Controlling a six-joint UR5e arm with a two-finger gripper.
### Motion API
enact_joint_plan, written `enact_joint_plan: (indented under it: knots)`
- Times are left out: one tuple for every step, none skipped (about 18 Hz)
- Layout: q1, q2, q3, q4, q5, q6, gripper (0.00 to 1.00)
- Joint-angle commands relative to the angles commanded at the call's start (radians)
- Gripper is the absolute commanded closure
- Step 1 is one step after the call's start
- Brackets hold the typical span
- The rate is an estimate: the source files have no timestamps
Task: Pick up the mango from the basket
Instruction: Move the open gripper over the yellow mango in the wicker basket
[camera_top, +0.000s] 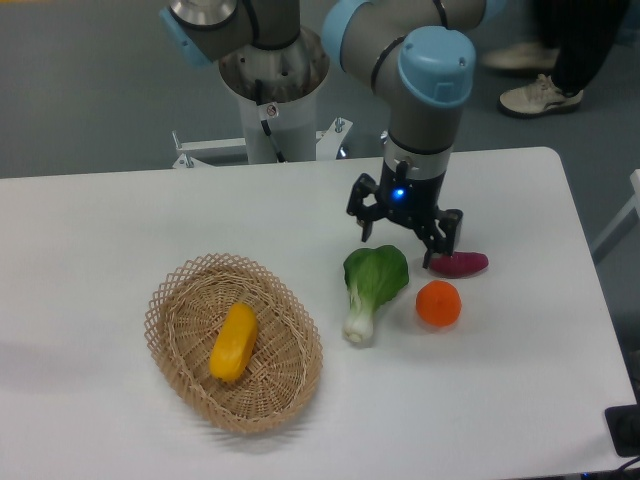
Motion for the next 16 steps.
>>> enact_joint_plan:
  knots:
    - [-0.026, -0.002, -0.002, 0.002, 0.002, -0.048, 0.00]
    - [-0.051, -0.008, -0.002, 0.003, 0.002, -0.098, 0.00]
    - [-0.075, -0.014, -0.002, 0.011, 0.002, -0.146, 0.00]
    - [-0.098, -0.023, -0.002, 0.026, 0.002, -0.196, 0.00]
    - [-0.124, -0.040, -0.002, 0.049, 0.002, -0.241, 0.00]
    - [-0.152, -0.054, -0.002, 0.073, 0.003, -0.284, 0.00]
    - [-0.175, -0.067, -0.002, 0.098, 0.003, -0.327, 0.00]
    - [-0.195, -0.081, -0.002, 0.127, 0.002, -0.368, 0.00]
    - [-0.215, -0.096, -0.002, 0.159, 0.002, -0.410, 0.00]
    - [-0.236, -0.115, 0.000, 0.194, 0.002, -0.445, 0.00]
    - [-0.258, -0.133, 0.000, 0.225, 0.002, -0.477, 0.00]
    - [-0.276, -0.156, 0.000, 0.247, 0.005, -0.500, 0.00]
    - [-0.293, -0.176, 0.000, 0.256, 0.009, -0.517, 0.00]
    - [-0.305, -0.192, 0.003, 0.261, 0.012, -0.530, 0.00]
    - [-0.312, -0.199, 0.009, 0.262, 0.011, -0.546, 0.00]
    - [-0.318, -0.204, 0.009, 0.265, 0.012, -0.553, 0.00]
